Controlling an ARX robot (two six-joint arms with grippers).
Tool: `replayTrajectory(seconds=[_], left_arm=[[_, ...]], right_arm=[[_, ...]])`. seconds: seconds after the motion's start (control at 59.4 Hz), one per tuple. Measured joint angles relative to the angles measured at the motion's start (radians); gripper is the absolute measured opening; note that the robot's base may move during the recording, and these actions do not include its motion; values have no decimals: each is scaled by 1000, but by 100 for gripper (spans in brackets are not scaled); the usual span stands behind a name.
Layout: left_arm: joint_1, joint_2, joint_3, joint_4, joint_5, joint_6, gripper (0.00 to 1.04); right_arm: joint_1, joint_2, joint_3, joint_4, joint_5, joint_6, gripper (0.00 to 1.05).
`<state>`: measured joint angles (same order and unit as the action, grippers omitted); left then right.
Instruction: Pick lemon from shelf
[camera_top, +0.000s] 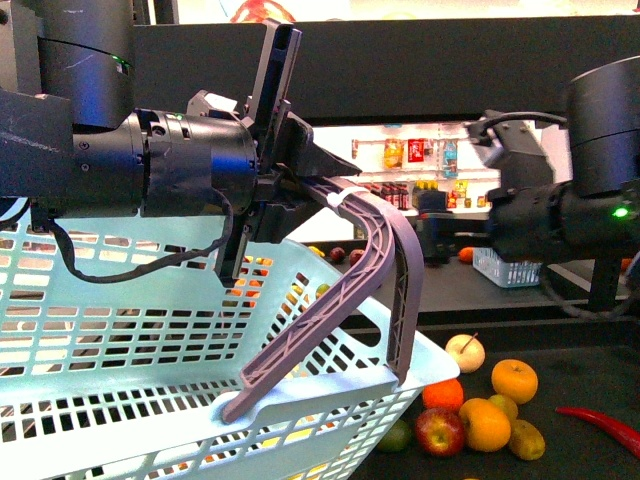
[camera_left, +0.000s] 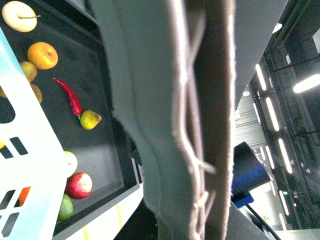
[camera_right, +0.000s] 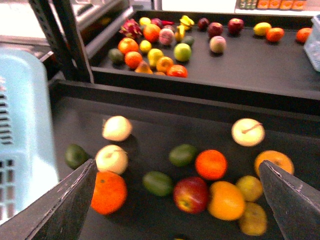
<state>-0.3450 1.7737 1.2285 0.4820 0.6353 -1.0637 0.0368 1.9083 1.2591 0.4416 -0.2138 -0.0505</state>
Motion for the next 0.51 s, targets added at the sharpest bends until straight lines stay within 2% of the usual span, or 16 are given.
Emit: replayTrajectory(seconds=[0.168, 0.404, 0.505], left_arm=[[-1, 0, 0, 0, 6, -1, 9], [-1, 0, 0, 0, 1, 0, 9], [-1, 0, 0, 0, 1, -1, 9]], right_arm=[[-68, 126, -50, 15, -38, -166, 97], [-63, 357, -59, 36, -36, -274, 97], [-50, 496, 19, 35, -5, -312, 97]])
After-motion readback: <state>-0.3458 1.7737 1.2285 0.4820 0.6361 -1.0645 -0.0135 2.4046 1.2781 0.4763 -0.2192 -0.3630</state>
